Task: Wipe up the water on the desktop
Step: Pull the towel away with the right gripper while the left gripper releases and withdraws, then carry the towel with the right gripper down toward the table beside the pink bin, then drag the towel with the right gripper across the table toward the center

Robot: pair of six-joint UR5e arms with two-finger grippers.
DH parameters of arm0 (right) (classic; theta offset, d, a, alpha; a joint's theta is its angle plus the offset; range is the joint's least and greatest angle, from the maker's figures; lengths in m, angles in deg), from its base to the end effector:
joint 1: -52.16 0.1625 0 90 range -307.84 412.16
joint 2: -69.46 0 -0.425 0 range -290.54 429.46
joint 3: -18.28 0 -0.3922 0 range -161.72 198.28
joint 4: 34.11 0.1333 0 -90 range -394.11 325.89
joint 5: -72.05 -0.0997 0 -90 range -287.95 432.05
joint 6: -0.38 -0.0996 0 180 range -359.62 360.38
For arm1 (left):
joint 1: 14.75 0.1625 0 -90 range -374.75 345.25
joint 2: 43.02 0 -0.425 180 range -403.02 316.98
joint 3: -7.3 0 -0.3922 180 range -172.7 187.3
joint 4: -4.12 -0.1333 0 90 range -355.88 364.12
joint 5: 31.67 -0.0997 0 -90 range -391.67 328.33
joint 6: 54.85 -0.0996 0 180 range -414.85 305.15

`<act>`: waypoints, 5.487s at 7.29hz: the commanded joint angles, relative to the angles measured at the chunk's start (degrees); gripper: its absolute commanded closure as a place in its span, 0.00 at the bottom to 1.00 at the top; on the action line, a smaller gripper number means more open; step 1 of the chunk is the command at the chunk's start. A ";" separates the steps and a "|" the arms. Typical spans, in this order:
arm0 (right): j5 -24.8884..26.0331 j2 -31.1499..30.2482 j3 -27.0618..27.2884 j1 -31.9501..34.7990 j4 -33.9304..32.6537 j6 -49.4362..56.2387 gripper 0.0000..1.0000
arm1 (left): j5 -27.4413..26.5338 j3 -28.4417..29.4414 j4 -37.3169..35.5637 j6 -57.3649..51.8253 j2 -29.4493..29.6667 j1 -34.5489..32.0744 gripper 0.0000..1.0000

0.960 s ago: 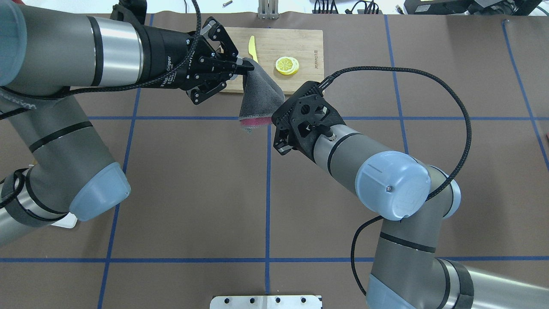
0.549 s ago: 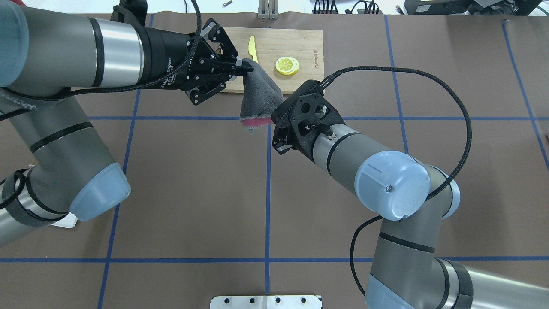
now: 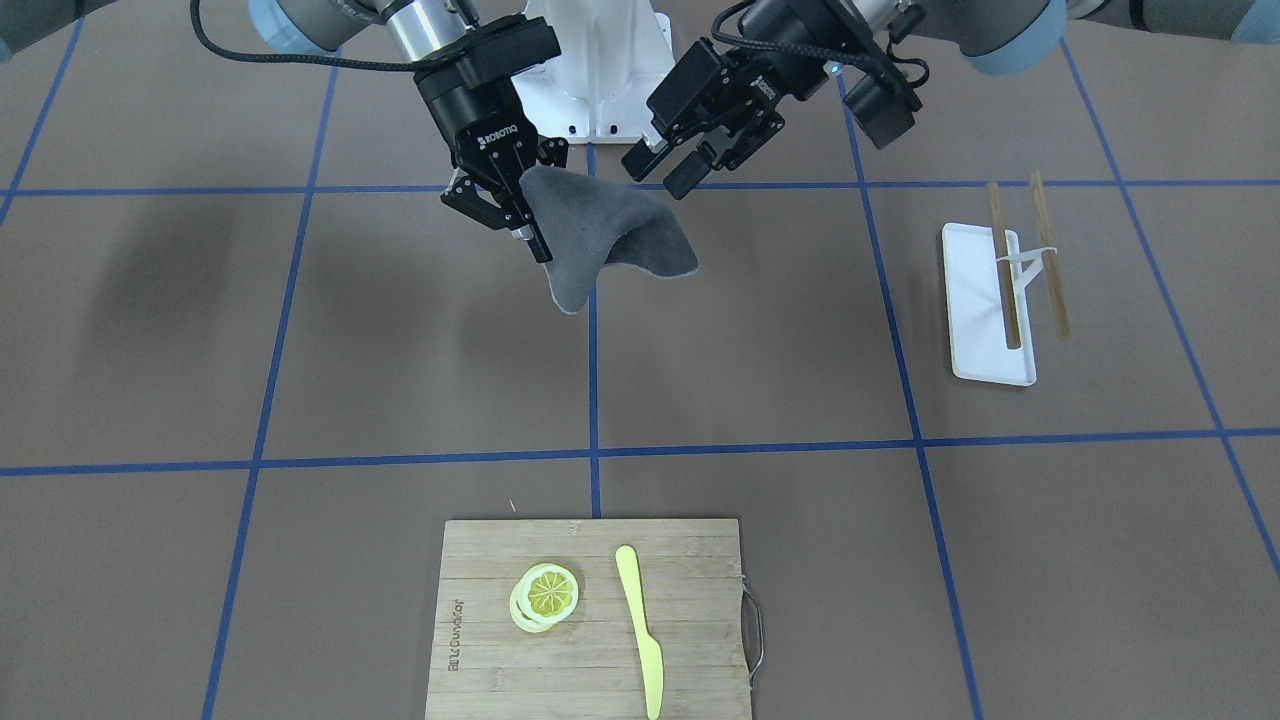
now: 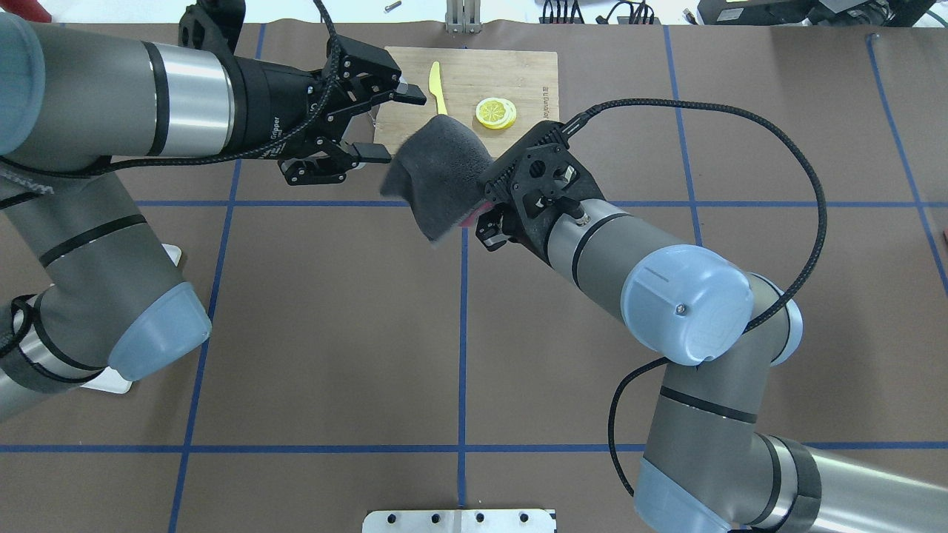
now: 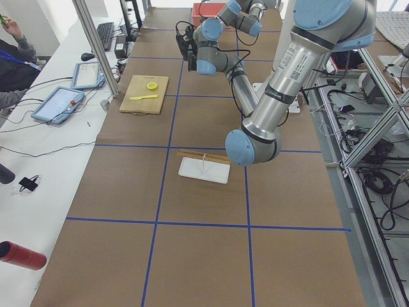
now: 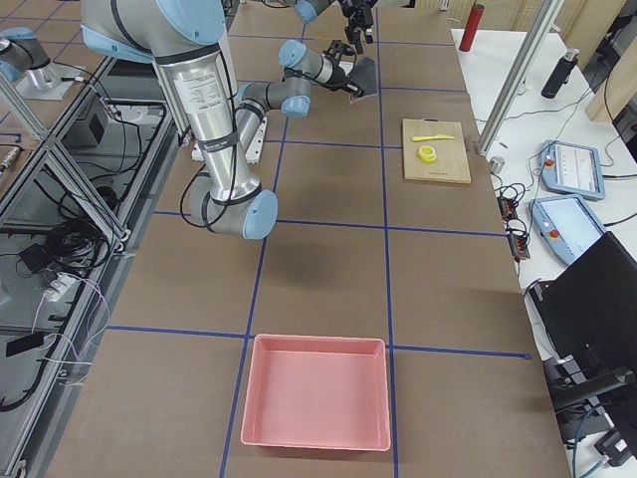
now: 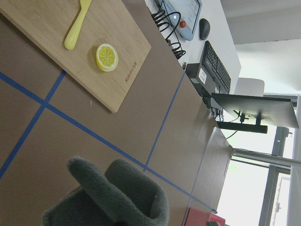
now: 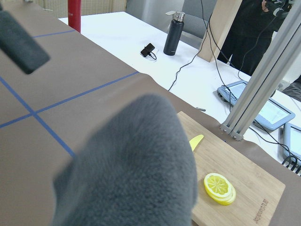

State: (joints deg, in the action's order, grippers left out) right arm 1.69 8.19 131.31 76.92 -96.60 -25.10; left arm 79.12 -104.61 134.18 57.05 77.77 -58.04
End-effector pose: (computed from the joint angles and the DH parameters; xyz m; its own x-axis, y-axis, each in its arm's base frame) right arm -0.4366 -0.3851 0.1466 0.6995 -0.6137 0.3662 -0.1461 0.3788 0.9139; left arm 0.3284 -0.4439 0.1115 -0.1754 -0.3139 -0.9331 0.3423 0.8693 -0.3567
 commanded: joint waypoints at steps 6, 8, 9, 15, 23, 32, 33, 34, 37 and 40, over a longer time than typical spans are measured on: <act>-10.34 -6.14 -2.27 16.41 -0.97 -5.10 1.00 | 6.26 0.12 -0.60 -43.34 -22.92 -11.00 0.01; -23.96 -7.64 -6.04 25.29 -0.79 -11.29 1.00 | 13.63 0.73 -0.77 -59.97 -31.53 -20.56 0.01; -28.22 -7.73 -7.63 27.77 -0.79 -12.99 1.00 | 16.09 1.26 -1.55 -67.26 -35.23 -24.44 0.01; -41.25 -11.50 -10.81 33.76 -0.26 -14.42 1.00 | 18.58 7.50 -34.21 -110.72 -44.24 -38.70 0.01; -38.05 -43.02 -5.35 37.81 -0.88 5.14 1.00 | 18.58 5.92 -51.84 -110.76 -41.60 -44.96 0.01; -29.49 -18.77 -14.15 14.13 -3.49 -28.32 1.00 | 18.40 5.92 -51.75 -110.84 -42.12 -45.04 0.01; -28.36 -10.97 -14.06 10.17 -8.91 -34.57 1.00 | 18.40 6.01 -51.75 -110.84 -42.12 -44.96 0.01; -26.00 -4.19 -14.15 6.22 -14.97 -40.46 1.00 | 18.40 6.01 -51.75 -110.84 -42.04 -44.96 0.01; -24.31 -5.15 -10.55 4.42 -18.37 -43.51 1.00 | 18.40 5.92 -51.66 -110.76 -42.04 -44.87 0.01; -25.00 -24.18 1.44 5.47 -17.49 -35.64 1.00 | 18.49 5.83 -51.66 -110.76 -42.04 -44.87 0.01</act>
State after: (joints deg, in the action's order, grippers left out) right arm -23.08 -7.37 126.76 81.80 -114.39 -64.97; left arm 97.60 -98.74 82.51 -53.71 35.73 -102.91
